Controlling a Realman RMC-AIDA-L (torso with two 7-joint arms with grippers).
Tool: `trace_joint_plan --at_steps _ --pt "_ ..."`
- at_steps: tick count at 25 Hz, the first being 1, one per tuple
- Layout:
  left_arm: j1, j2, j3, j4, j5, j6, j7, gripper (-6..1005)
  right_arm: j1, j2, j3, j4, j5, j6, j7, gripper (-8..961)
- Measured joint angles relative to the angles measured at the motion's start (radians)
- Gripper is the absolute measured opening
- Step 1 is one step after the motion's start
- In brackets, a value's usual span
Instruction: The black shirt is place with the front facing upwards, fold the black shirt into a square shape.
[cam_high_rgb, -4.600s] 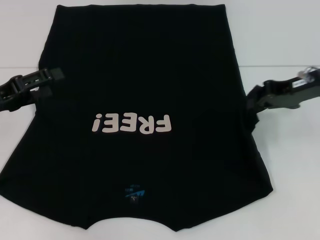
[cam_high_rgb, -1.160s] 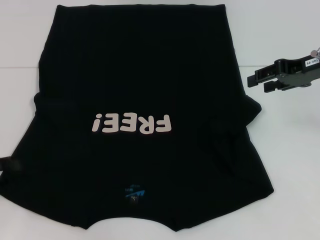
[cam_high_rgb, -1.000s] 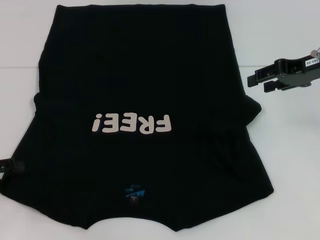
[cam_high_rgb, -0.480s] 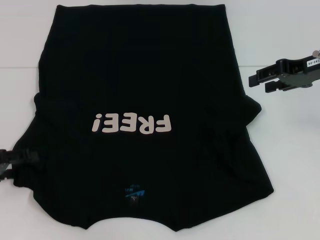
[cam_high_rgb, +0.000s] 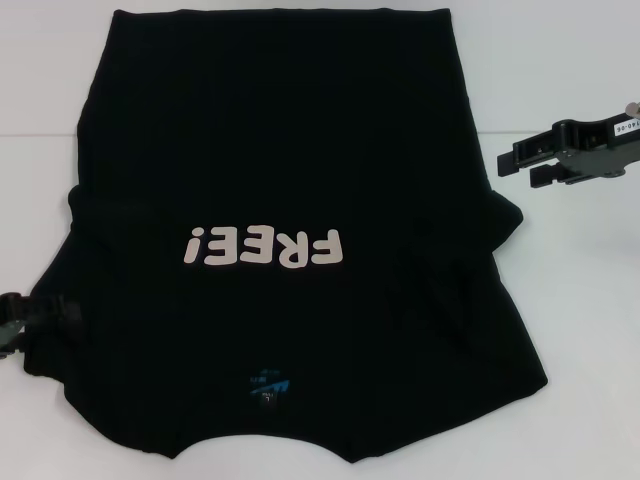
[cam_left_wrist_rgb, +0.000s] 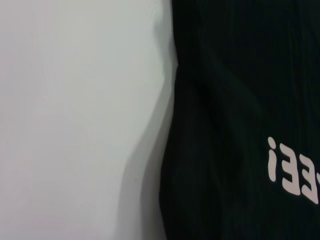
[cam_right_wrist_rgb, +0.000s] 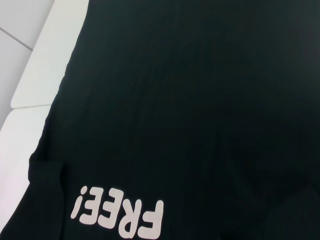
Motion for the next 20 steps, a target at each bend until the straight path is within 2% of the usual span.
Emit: trace_joint_plan --at_steps 6,9,14,20 --pt "0.011 -0.005 0.003 0.009 0.003 0.005 0.003 872 -0.006 -0.001 0.004 0.000 0.000 -0.002 0.000 627" --pt "0.015 -0.007 0.003 0.018 0.003 0.008 0.004 663 -0.010 -0.002 0.009 0.000 0.000 -0.002 0.000 628" --pt "0.017 -0.008 0.023 0.021 0.004 0.010 0.006 423 -0.013 -0.002 0.009 0.000 0.000 -0.005 -0.001 628" --pt "0.012 -0.008 0.031 0.028 0.004 0.011 0.008 214 -0.017 -0.007 0.005 0.000 -0.003 -0.019 -0.008 627"
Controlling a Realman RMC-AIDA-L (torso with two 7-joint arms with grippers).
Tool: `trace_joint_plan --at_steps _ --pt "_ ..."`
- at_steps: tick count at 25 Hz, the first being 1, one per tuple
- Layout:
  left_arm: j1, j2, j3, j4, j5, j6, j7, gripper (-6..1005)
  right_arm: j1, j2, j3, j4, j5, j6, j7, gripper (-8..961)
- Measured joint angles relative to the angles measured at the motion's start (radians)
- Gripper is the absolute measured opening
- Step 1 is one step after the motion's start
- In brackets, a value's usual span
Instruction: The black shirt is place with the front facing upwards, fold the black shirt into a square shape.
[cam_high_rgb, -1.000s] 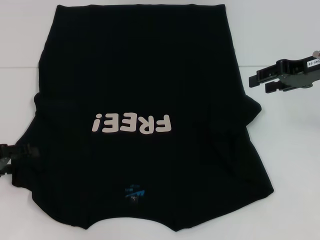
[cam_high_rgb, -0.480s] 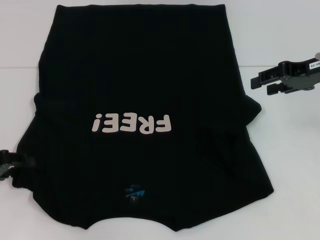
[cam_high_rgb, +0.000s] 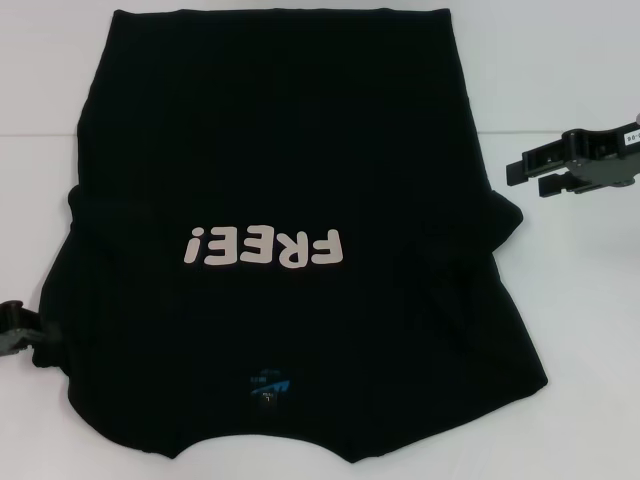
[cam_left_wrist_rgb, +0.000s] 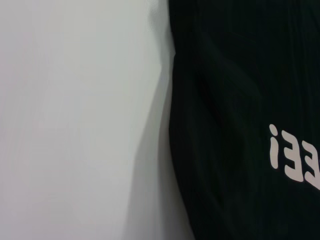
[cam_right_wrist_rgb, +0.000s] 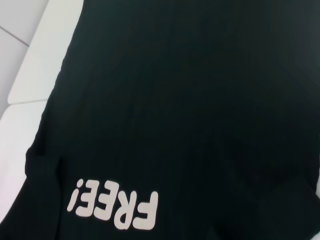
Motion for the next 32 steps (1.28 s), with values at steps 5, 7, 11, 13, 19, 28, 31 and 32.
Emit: trace_joint_plan --at_steps 5,7,11,13,19,28,31,32 --pt "-0.004 0.003 -0.006 0.010 -0.009 0.025 0.008 121 -0.010 -0.011 -0.004 0.000 -0.019 -0.045 -0.013 627" --pt "-0.009 0.007 -0.009 0.010 -0.012 0.038 0.011 84 -0.016 -0.016 -0.005 0.000 -0.045 -0.075 -0.017 627" --pt "-0.022 0.014 -0.012 0.010 -0.022 0.048 0.013 28 -0.036 -0.029 -0.004 -0.003 -0.113 -0.147 -0.018 627" --pt "-0.028 0.018 -0.012 0.008 -0.026 0.049 0.013 28 -0.053 -0.031 -0.004 -0.018 -0.126 -0.182 -0.019 627" --pt "-0.049 0.024 -0.012 -0.006 -0.028 0.035 0.014 27 -0.086 -0.021 -0.005 -0.045 -0.131 -0.226 -0.046 628" --pt "-0.048 0.024 -0.011 -0.007 -0.032 0.022 0.014 27 -0.099 0.059 -0.014 -0.037 -0.223 -0.166 -0.187 628" --pt "-0.048 0.023 -0.011 -0.012 -0.038 0.015 0.017 28 -0.099 0.090 -0.016 -0.040 -0.247 -0.148 -0.198 628" --pt "-0.048 0.023 -0.011 -0.017 -0.038 0.014 0.019 28 -0.099 0.097 -0.016 -0.042 -0.248 -0.142 -0.202 627"
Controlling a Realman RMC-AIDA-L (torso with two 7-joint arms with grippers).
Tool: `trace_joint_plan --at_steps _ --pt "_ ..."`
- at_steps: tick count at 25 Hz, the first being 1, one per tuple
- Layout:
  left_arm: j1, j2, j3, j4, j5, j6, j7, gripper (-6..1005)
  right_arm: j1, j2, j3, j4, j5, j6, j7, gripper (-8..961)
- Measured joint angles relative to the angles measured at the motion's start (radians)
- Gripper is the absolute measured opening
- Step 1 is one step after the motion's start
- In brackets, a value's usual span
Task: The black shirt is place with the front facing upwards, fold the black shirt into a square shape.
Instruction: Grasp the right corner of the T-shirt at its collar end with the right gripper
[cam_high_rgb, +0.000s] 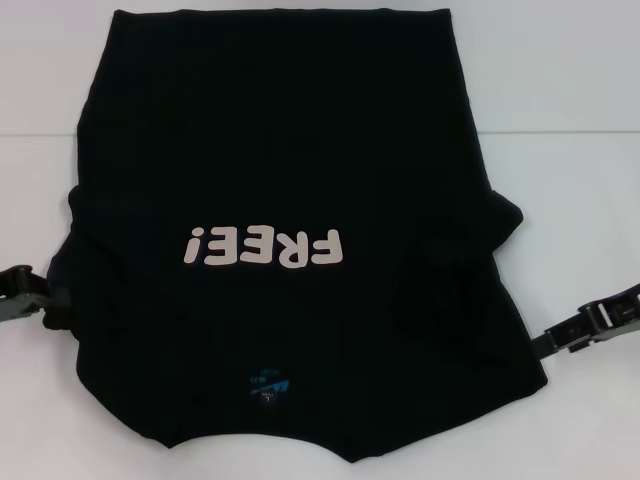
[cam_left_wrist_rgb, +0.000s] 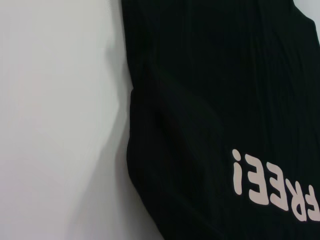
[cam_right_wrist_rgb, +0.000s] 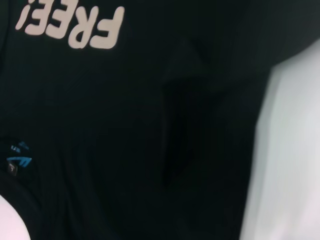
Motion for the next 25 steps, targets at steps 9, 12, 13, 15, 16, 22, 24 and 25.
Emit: trace_joint_plan --at_steps 9,12,13,15,16,22,24,25 --pt "-0.001 -0.001 0.000 -0.016 0.000 -0.009 0.005 28 0.004 0.027 -0.036 0.005 -0.001 0.015 -0.006 627" --pt "0.001 -0.001 0.000 -0.016 -0.001 -0.009 0.006 28 0.005 0.030 -0.040 0.005 -0.001 0.018 -0.005 627" --pt "0.001 -0.001 0.000 -0.016 -0.001 -0.009 0.006 28 0.005 0.032 -0.041 0.005 0.000 0.021 -0.005 627" --pt "0.002 -0.001 0.000 -0.016 -0.002 -0.009 0.006 28 0.005 0.038 -0.047 0.002 0.000 0.030 -0.007 628" --pt "0.002 -0.002 0.000 -0.016 -0.002 -0.009 0.006 28 0.004 0.041 -0.051 0.000 0.000 0.035 -0.007 628" --pt "0.004 -0.003 0.000 -0.016 -0.007 -0.009 0.006 28 0.008 0.052 -0.072 0.000 0.000 0.060 -0.009 628" --pt "0.004 -0.003 0.000 -0.016 -0.010 -0.009 0.006 28 0.010 0.054 -0.077 0.003 0.000 0.065 -0.009 628" --pt "0.004 -0.003 0.000 -0.016 -0.010 -0.009 0.006 28 0.011 0.056 -0.077 0.003 0.000 0.066 -0.009 628"
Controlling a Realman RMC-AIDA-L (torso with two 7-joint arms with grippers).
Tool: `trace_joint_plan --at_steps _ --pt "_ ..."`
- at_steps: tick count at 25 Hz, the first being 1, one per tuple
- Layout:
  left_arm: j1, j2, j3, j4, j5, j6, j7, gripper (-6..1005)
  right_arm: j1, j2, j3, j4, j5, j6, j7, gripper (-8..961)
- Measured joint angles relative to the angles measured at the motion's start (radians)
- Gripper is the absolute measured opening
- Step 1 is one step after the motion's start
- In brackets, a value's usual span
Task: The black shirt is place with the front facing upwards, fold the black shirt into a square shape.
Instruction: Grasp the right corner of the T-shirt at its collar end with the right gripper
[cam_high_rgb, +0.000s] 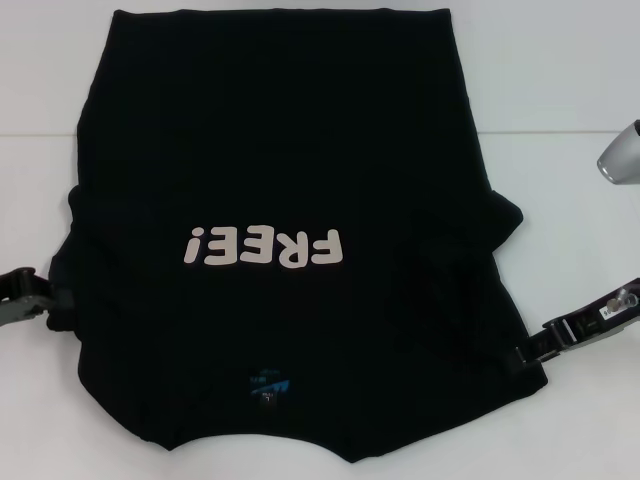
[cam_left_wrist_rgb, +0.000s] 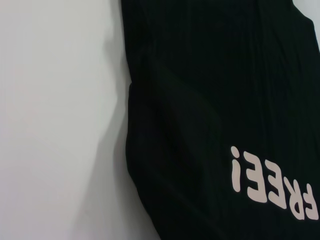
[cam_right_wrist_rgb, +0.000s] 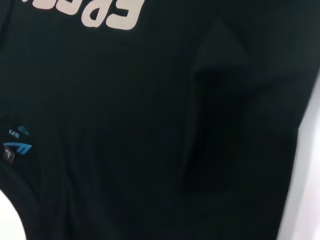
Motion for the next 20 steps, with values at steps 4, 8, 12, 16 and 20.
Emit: trace_joint_plan --at_steps 4,8,12,16,20 --pt "0.000 0.001 -0.002 0.000 -0.001 -0.002 -0.001 28 0.003 0.009 -0.001 0.002 0.000 0.002 0.000 628" --pt "-0.004 0.003 -0.008 -0.002 -0.002 -0.005 0.000 27 0.009 0.019 -0.016 0.005 0.000 0.002 0.002 627" --pt "-0.006 0.005 -0.010 -0.011 -0.002 -0.009 0.000 27 0.011 0.025 -0.026 0.005 0.004 0.000 0.005 627" --pt "-0.006 0.005 -0.011 -0.020 -0.002 -0.017 0.000 27 0.016 0.034 -0.023 0.005 0.009 -0.004 0.003 628" --pt "-0.007 0.004 -0.011 -0.022 -0.002 -0.017 0.000 27 0.026 0.047 -0.028 0.005 0.009 -0.005 0.002 628"
